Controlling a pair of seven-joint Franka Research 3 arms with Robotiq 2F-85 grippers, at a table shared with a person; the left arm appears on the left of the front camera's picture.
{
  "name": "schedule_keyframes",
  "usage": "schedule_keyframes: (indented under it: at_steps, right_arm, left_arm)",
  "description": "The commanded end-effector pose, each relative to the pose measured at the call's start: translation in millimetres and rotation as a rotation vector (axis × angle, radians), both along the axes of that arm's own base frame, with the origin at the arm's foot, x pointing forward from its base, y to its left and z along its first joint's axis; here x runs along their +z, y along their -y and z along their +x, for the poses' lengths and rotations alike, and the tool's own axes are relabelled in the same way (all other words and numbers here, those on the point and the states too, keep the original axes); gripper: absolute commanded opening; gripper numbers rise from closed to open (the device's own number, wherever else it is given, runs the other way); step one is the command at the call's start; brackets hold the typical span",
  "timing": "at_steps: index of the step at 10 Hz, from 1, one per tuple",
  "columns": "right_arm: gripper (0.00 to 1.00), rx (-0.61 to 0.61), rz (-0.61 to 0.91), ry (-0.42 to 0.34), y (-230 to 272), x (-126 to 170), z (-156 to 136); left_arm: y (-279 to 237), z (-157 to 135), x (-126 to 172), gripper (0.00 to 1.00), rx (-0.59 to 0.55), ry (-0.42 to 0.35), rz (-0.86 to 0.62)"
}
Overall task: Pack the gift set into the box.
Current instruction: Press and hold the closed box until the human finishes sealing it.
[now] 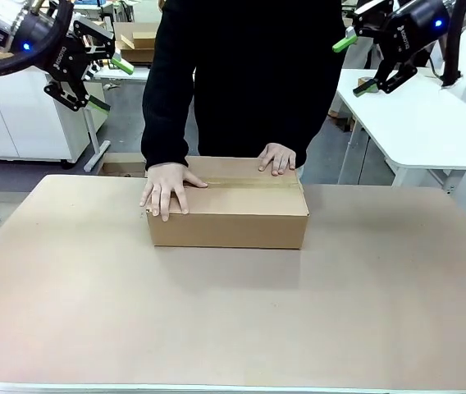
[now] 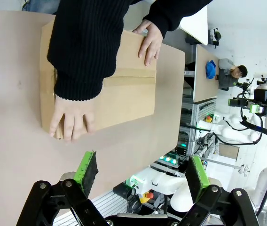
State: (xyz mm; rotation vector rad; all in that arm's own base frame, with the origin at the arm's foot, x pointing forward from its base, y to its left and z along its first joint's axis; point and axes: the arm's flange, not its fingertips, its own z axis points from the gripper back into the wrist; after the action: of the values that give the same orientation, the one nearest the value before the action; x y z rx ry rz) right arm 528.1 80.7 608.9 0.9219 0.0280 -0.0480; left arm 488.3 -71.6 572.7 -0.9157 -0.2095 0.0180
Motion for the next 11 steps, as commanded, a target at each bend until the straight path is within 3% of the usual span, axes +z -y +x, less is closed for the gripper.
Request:
schedule_keyframes:
  at_steps: [1, 11]
  right_arm:
    - [1.0, -0.015, -0.012, -0.003, -0.8, 1.9, -0.9]
    - [1.0, -0.015, -0.012, -0.003, -0.8, 1.9, -0.9]
  left_arm:
    - [-1.2, -2.3, 1.8, 1.0, 0.001, -0.009, 0.006]
    - [-1.2, -2.3, 1.8, 1.0, 0.001, -0.009, 0.006]
